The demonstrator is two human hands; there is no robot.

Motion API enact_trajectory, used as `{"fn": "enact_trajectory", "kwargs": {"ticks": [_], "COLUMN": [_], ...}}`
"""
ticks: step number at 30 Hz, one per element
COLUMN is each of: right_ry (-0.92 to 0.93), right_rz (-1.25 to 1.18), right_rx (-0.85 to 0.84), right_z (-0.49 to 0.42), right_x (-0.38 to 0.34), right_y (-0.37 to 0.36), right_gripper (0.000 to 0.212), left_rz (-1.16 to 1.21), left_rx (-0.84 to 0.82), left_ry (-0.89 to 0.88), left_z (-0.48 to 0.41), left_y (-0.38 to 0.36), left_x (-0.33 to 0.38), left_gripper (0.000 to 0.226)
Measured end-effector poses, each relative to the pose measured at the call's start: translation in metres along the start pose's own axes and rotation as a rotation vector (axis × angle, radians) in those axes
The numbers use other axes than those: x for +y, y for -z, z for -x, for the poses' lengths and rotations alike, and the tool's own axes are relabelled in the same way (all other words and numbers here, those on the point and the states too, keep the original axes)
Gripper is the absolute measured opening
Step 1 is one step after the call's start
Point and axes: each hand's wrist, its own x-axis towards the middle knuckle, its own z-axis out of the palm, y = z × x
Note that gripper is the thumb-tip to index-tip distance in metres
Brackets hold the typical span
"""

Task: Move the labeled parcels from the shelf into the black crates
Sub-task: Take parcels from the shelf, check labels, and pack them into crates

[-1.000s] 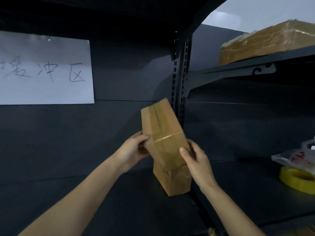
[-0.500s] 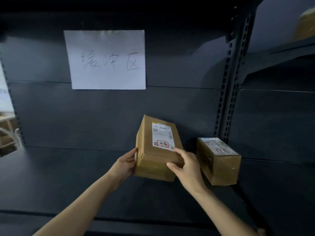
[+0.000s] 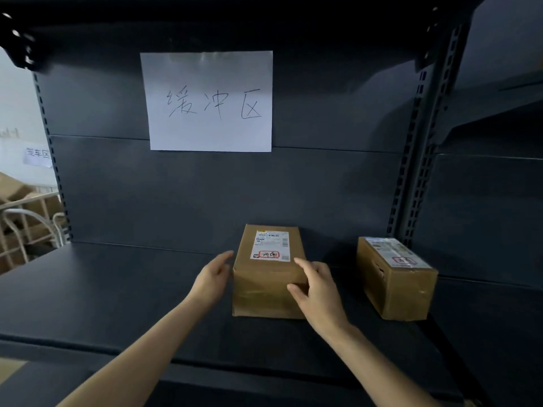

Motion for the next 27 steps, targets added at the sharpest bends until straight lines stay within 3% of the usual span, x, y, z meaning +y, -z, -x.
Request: {"fn": "enact_trajectory", "kwargs": {"ticks": [5,12,21,27], "right_ry": [0.007,-0.028,-0.184,-0.269], "right_rz": [0.07,0.213,0.272,0.255], "right_rx": [0.038,0.159,0.261,0.259], "right_z": [0.003,0.008,0.038,0.04], "right_x": [0.013,0.041,0.099,0.129], "right_y": [0.028,0.082,0.141,0.152], "right_gripper": [0.063,0.056,0.056,0.058], "left_rz": [-0.117,-0.501,-0.541,-0.481], "left_rx": [0.137,-0.019,-0.241,-0.335], "left_ry": [-0.236,-0.556,-0.656,-0.547], "left_z": [0.002,0.019,0.028,0.027], "left_y": [0.007,-0.039,-0.129,-0.174], "left_x": [0.037,0.088,0.114,0.118], "left_gripper": [0.037,0.043,0.053,0.057]}}
